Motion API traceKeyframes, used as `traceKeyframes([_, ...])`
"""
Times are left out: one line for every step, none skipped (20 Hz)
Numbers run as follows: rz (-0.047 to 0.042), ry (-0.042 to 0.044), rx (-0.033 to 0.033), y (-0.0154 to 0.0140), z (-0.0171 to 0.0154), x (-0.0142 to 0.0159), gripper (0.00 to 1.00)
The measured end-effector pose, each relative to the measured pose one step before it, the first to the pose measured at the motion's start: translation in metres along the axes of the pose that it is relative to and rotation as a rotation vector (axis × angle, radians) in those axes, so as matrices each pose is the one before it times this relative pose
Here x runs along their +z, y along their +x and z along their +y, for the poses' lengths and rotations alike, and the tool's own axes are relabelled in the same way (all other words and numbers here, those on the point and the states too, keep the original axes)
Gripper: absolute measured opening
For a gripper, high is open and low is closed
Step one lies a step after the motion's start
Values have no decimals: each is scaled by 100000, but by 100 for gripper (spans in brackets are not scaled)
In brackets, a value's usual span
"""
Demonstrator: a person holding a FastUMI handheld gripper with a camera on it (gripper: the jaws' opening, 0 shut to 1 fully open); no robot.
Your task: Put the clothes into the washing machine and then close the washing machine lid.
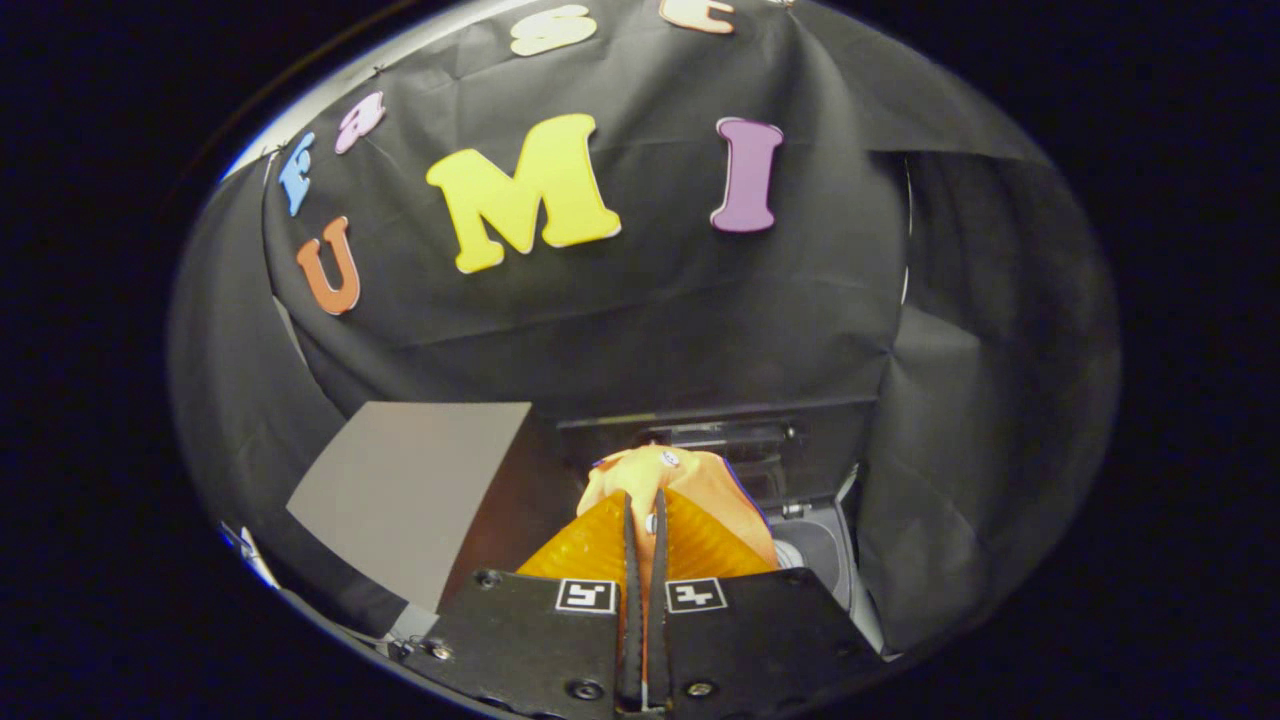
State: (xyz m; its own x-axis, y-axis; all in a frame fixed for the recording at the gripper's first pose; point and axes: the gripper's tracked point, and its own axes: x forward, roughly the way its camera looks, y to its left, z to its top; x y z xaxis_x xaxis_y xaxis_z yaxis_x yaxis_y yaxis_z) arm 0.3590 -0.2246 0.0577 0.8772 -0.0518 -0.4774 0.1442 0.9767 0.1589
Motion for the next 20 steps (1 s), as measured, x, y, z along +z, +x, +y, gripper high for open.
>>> traceKeyframes([1800,225,-739,833,-397,-888,5])
traceKeyframes([1593,12,-574,655,-346,-907,5])
traceKeyframes([1242,-136,-529,769,-302,-836,5])
traceKeyframes([1279,-276,-760,583,-336,-708,5])
traceKeyframes([1545,178,-930,865,-413,-746,5])
traceKeyframes([1434,940,-514,796,-226,-738,5])
traceKeyframes([1196,1461,-425,644,-215,-654,5])
traceKeyframes([519,1191,-564,821,-364,-562,5])
traceKeyframes([831,861,-999,644,-399,-557,5])
traceKeyframes([1616,755,-1173,823,-482,-730,5])
traceKeyframes([1856,656,-801,809,-367,-745,5])
traceKeyframes([1996,905,-1054,881,-423,-646,5])
traceKeyframes([1262,919,-957,980,-342,-384,5])
traceKeyframes([752,275,-873,1001,-321,-268,5])
traceKeyframes([792,591,-1253,918,-379,-181,5])
traceKeyframes([893,1065,-156,708,-83,-284,5])
traceKeyframes([1333,1349,143,658,-36,-229,5])
traceKeyframes([1095,1772,174,880,-235,-165,5])
traceKeyframes([1153,1520,-1194,755,-308,-259,5])
traceKeyframes([1647,602,-1531,895,-578,-436,5])
